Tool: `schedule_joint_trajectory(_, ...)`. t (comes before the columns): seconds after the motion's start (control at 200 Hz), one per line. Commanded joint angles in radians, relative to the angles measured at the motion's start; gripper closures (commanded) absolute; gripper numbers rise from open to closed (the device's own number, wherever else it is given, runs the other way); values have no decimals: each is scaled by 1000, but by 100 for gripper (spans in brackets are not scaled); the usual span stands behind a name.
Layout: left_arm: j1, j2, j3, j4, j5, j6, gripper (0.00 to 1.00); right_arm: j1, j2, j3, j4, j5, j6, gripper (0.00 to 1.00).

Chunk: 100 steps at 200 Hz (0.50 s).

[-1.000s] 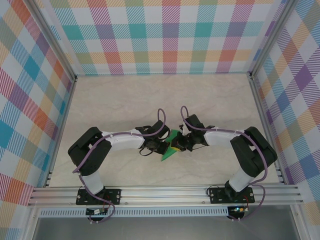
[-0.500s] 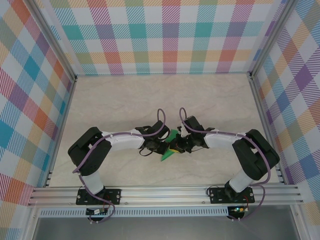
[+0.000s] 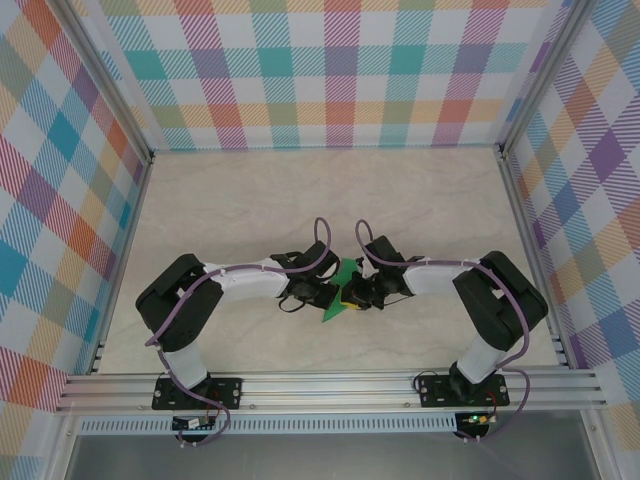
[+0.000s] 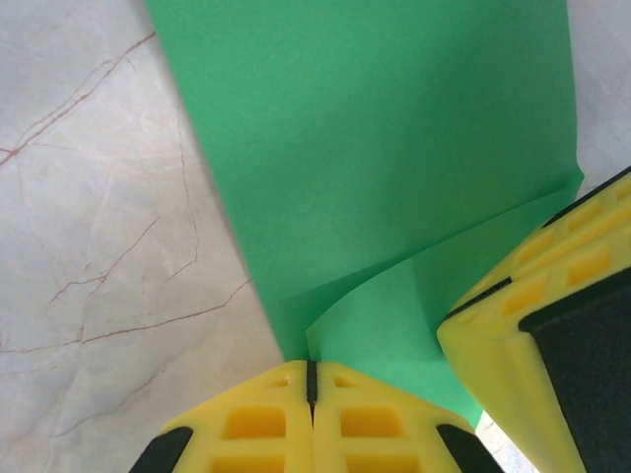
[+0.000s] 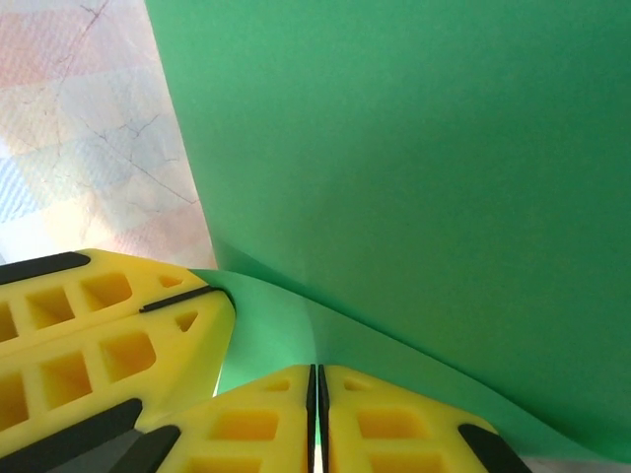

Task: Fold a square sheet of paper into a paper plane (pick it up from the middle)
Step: Third fold the triangle at the center of the table.

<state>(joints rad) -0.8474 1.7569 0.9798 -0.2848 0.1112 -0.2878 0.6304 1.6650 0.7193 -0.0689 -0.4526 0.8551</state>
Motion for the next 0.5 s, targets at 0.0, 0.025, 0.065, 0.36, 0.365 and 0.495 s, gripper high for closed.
schedule_joint_trajectory(0.0,10,-6,-13,-36,-25,1,100,3,23,-15,-23,35,-16,88)
schedule_joint_trajectory(0.025,11,-6,-13,-36,-24,1,100,3,25,-14,-25,37,-18,88)
schedule_joint_trajectory(0.065,11,-5,-13,-37,-24,1,100,4,30,-14,-36,42,-21,88)
schedule_joint_trajectory(0.36,11,-6,-17,-46,-32,6,100,-16,-48,-4,4,-9,-16,86)
schedule_joint_trajectory(0.365,11,-6,-17,-45,-32,7,100,-16,-48,-4,4,-10,-16,86)
schedule_joint_trajectory(0.495,11,-7,-21,-48,-36,6,100,-28,-28,-6,15,-12,-24,87)
